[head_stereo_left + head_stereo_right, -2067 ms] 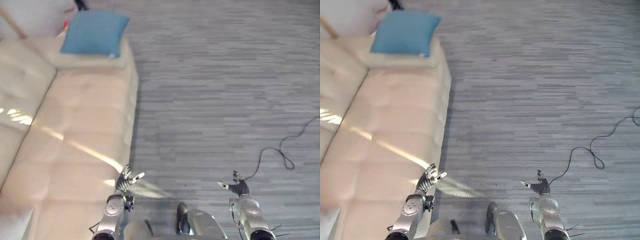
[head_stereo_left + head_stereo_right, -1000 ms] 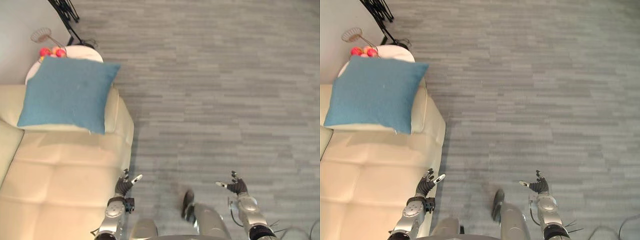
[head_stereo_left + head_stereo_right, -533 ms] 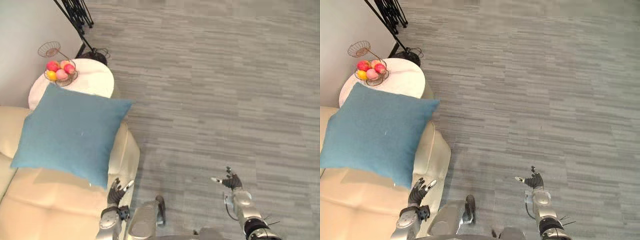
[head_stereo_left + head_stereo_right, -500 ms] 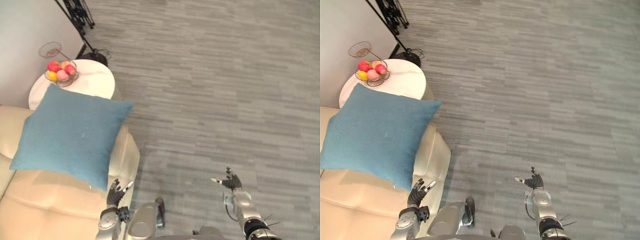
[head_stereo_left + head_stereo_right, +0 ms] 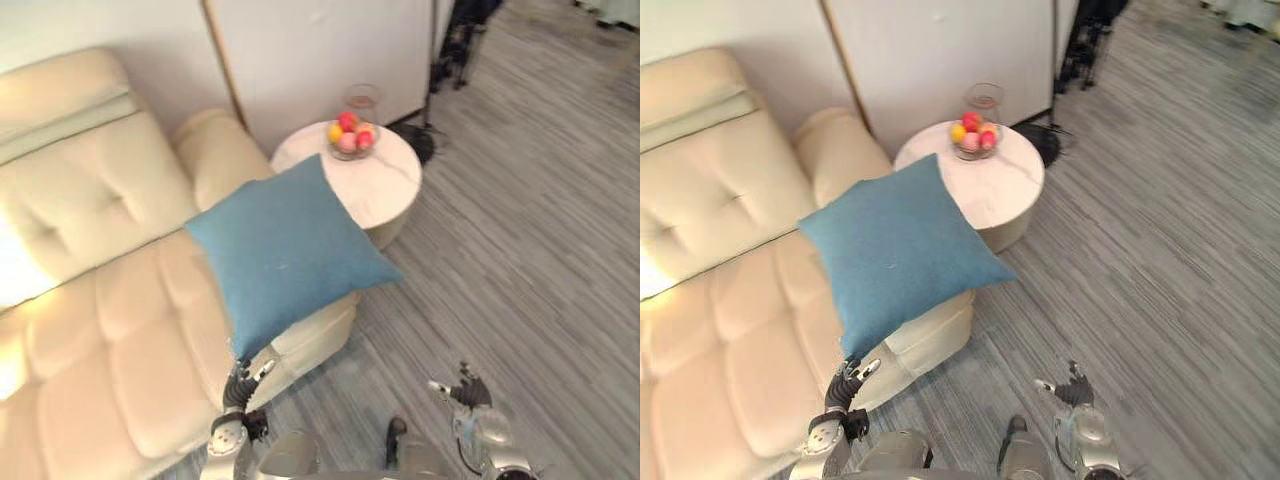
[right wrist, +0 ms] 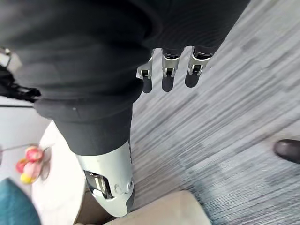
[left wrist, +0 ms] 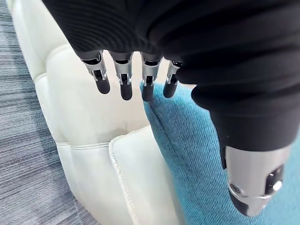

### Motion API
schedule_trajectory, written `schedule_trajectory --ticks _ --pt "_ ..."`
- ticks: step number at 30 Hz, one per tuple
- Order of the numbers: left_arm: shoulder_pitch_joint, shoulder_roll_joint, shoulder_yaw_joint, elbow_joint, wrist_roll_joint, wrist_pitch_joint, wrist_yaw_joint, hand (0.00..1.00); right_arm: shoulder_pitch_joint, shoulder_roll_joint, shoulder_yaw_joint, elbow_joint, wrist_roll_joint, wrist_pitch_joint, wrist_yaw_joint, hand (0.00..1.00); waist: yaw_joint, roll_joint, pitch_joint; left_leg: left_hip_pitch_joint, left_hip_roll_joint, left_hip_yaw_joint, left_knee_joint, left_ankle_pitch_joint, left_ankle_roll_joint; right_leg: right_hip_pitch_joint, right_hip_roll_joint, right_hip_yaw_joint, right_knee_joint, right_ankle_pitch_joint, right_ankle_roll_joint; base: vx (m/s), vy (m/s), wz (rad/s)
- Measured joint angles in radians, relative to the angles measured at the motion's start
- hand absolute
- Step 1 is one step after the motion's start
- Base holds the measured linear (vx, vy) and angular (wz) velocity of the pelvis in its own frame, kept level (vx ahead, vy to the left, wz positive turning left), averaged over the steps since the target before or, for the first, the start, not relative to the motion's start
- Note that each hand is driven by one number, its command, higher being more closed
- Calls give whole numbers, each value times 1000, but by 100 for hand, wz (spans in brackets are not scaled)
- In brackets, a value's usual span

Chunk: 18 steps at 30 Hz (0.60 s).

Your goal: Pick up cushions and gather them together orderly.

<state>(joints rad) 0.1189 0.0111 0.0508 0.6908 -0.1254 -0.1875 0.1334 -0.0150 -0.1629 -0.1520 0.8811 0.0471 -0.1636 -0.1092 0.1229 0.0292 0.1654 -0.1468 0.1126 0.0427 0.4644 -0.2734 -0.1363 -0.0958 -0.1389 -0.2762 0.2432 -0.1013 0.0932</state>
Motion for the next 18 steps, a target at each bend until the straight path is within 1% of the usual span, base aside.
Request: schedule_trajectory --ticks 1,2,3,4,7,8,9,10,11,12,13,14,15,16,17,18 --pt "-1 1 -16 0 0 0 -2 0 0 -7 -6 0 8 -3 0 0 -6 3 -5 1 30 159 -47 28 49 22 -13 -52 -13 0 0 61 -82 134" --pt "0 2 -20 1 0 0 -2 0 0 -11 -15 0 22 -6 -1 0 -13 1 -7 0 30 218 -67 44 80 28 -21 -72 -20 -1 1 45 -16 136" --pt "-5 12 -21 4 1 -2 -2 0 -1 -12 -33 0 33 -6 -1 0 -27 0 -14 -6 21 287 -94 70 112 35 -40 -114 -37 0 3 28 29 112" --pt "-7 29 -21 7 1 -6 -2 0 -2 -2 -34 5 35 -6 0 0 -26 -11 -13 -20 19 314 -103 74 118 40 -44 -143 -55 6 12 19 46 93" --pt "2 80 -21 36 1 -5 -1 0 -15 28 -34 44 42 -4 0 0 -25 -33 -17 -24 5 302 -101 76 121 64 -48 -162 -82 16 19 9 40 31" --pt "4 84 -21 43 1 -5 -1 0 -15 28 -34 49 42 -3 0 0 -24 -34 -17 -18 0 300 -103 76 121 67 -52 -162 -77 16 19 9 37 13" --pt "14 87 -21 51 1 -5 0 0 -15 27 -36 53 42 -3 -1 0 -29 -35 -17 1 -16 298 -123 82 130 65 -66 -161 -41 8 25 -5 28 9" --pt "18 88 -20 53 1 -6 0 0 -15 24 -36 56 42 -3 -1 0 -33 -35 -17 24 -34 298 -151 84 137 52 -91 -159 16 -7 29 -43 80 14" --pt "21 87 -25 55 1 -6 -1 0 -11 21 -36 57 41 -3 -1 0 -38 -37 -16 41 -54 295 -184 78 147 28 -121 -153 103 -27 32 -70 81 29" --pt "21 91 -41 57 2 -5 -1 0 -12 19 -37 57 39 -2 0 0 -56 -41 -13 57 -74 277 -193 54 167 -22 -169 -123 256 -39 37 -91 96 47" --pt "21 98 -52 57 3 -5 -3 0 0 20 -37 55 38 -2 -1 0 -67 -49 -13 70 -92 257 -192 50 173 -67 -199 -76 377 -27 19 -20 60 77" --pt "17 116 -63 56 3 -6 -2 0 26 25 -37 55 38 0 -1 0 -87 -69 -9 100 -108 221 -183 40 185 -132 -204 40 530 8 -15 11 43 64" --pt "19 121 -62 56 4 -6 -2 0 32 28 -37 55 39 0 -1 0 -89 -69 -8 102 -110 216 -179 38 187 -144 -198 65 548 -4 -9 87 18 68" --pt "20 130 -59 56 8 -5 -1 0 47 33 -37 55 39 2 -1 0 -103 -76 -11 100 -107 191 -161 28 197 -169 -163 131 576 -68 4 91 -38 55" --pt "16 136 -56 56 11 -5 0 0 49 31 -38 55 40 9 -1 0 -111 -83 -13 99 -99 171 -146 23 201 -186 -120 170 551 -115 5 135 -76 54" --pt "13 138 -57 56 11 -5 0 0 49 29 -41 54 40 11 -2 0 -111 -83 -13 100 -92 165 -140 19 200 -194 -96 179 521 -127 3 133 -106 37"
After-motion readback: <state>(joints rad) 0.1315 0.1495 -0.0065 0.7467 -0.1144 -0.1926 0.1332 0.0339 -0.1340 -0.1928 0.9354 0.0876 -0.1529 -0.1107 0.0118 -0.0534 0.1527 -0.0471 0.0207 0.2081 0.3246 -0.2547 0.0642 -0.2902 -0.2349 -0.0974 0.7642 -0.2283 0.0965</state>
